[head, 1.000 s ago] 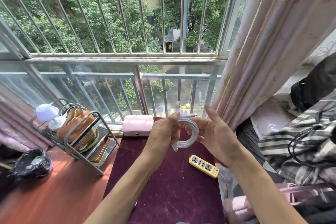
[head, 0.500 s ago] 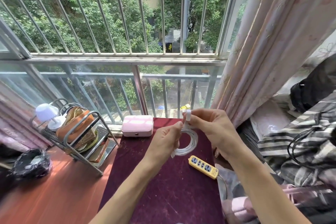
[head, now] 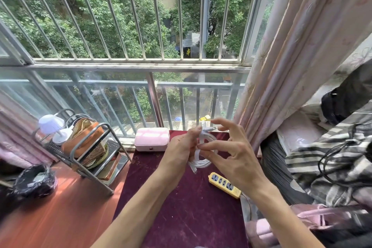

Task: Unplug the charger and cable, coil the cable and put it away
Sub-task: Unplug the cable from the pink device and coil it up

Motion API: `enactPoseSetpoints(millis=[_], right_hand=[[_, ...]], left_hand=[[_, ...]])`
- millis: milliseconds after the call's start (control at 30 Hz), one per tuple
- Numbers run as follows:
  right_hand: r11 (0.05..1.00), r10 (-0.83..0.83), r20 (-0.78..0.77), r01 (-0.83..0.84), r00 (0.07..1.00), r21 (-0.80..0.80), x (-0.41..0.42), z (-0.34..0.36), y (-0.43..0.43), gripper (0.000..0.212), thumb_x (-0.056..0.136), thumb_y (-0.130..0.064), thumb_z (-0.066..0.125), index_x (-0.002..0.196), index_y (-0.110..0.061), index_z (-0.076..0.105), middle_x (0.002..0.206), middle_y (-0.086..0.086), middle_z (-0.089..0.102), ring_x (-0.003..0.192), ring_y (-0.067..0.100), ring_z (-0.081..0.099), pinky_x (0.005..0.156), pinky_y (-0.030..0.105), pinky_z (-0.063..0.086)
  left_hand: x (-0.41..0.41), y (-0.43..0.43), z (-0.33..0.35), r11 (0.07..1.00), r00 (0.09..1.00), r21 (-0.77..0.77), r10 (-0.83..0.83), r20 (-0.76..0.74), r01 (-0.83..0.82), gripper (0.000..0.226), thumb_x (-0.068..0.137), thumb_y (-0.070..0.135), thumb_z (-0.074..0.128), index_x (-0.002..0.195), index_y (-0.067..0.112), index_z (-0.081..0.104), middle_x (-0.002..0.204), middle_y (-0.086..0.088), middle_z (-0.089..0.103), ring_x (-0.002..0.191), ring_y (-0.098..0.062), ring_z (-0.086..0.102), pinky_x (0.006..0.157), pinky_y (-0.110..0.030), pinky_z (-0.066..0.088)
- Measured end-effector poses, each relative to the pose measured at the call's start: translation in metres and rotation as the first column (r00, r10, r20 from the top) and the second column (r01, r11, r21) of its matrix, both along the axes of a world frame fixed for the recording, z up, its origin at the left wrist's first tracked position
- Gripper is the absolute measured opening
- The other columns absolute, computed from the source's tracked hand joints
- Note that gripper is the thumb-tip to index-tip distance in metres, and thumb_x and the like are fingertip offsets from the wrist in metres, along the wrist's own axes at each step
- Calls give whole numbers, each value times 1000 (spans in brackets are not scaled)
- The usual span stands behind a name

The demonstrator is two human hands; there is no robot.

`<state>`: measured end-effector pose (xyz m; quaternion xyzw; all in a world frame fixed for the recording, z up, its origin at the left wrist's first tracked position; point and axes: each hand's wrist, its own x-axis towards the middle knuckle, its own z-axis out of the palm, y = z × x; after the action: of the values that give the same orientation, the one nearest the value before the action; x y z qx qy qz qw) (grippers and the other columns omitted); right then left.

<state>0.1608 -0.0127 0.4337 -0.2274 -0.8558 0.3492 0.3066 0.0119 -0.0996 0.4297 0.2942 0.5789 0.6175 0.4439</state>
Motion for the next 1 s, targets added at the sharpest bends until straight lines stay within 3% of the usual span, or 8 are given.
enactPoseSetpoints(millis=[100, 233, 433, 533, 633, 733, 833, 1000], right_hand=[[997, 15, 44, -18, 999, 74, 3, 0, 4, 22, 86, -50, 74, 104, -43, 84, 146, -15, 53, 125, 13, 53, 105, 41, 48], [971, 145, -39, -150, 989, -189, 7, 7, 9, 19, 87, -54, 74, 103, -49, 83, 141, -24, 57, 124, 12, 59, 106, 32, 51], [945, 139, -141, -174, 980, -278, 7, 12, 14, 13, 90, -40, 76, 99, -35, 84, 128, -16, 67, 110, 11, 70, 89, 12, 53], [921, 94, -221, -169, 971, -351, 2, 11, 14, 31, 84, -32, 88, 108, -30, 68, 113, -5, 74, 91, 19, 75, 78, 19, 58], [908, 101, -166, -159, 981, -388, -2, 9, 17, 46, 85, -25, 88, 119, -35, 58, 104, -2, 73, 89, 18, 74, 79, 25, 60], [912, 117, -76, -138, 990, -387, -3, 7, 19, 33, 89, -33, 81, 115, -41, 63, 99, 0, 74, 85, 24, 72, 69, 33, 60], [900, 139, -71, -156, 988, -407, -3, 5, 20, 21, 95, -34, 75, 114, -35, 67, 87, 11, 75, 73, 44, 63, 60, 54, 51], [893, 177, -69, -190, 982, -409, -4, 5, 17, 22, 99, -23, 66, 117, -35, 70, 81, 10, 77, 68, 42, 64, 62, 55, 54]], left_hand=[[0, -1, 2, 1000, 1000, 15, 18, 5, -18, 60, 91, 59, 61, 101, 3, 77, 87, -22, 56, 74, -33, 43, 57, -40, 39], [-2, 0, 3, 1000, 1000, 22, 5, 1, -5, 80, 85, 62, 65, 94, -17, 62, 79, -15, 47, 71, -31, 37, 62, -40, 32], [0, 4, 4, 999, 1000, 45, 5, -3, -5, 45, 89, 53, 64, 66, 14, 58, 52, 11, 30, 49, -9, 29, 51, -24, 27], [2, 4, 4, 998, 999, 64, -20, -46, 22, 47, 92, 52, 62, 54, 25, 53, 51, 14, 32, 48, -8, 30, 49, -20, 30], [3, 3, 8, 997, 995, 49, -57, -77, 61, 46, 92, 56, 61, 63, 21, 66, 51, 10, 36, 48, -8, 31, 50, -20, 31], [5, 2, 10, 997, 993, 39, -64, -98, 68, 43, 88, 58, 63, 59, 26, 64, 49, 12, 35, 47, -8, 30, 49, -18, 31], [7, 1, 12, 992, 981, 61, -94, -172, 106, 43, 96, 52, 57, 60, 31, 67, 50, 16, 34, 48, -7, 28, 48, -17, 29], [11, -2, 12, 987, 967, 110, -87, -238, 116, 45, 103, 40, 53, 62, 35, 70, 47, 18, 40, 45, -3, 32, 47, -15, 31]])
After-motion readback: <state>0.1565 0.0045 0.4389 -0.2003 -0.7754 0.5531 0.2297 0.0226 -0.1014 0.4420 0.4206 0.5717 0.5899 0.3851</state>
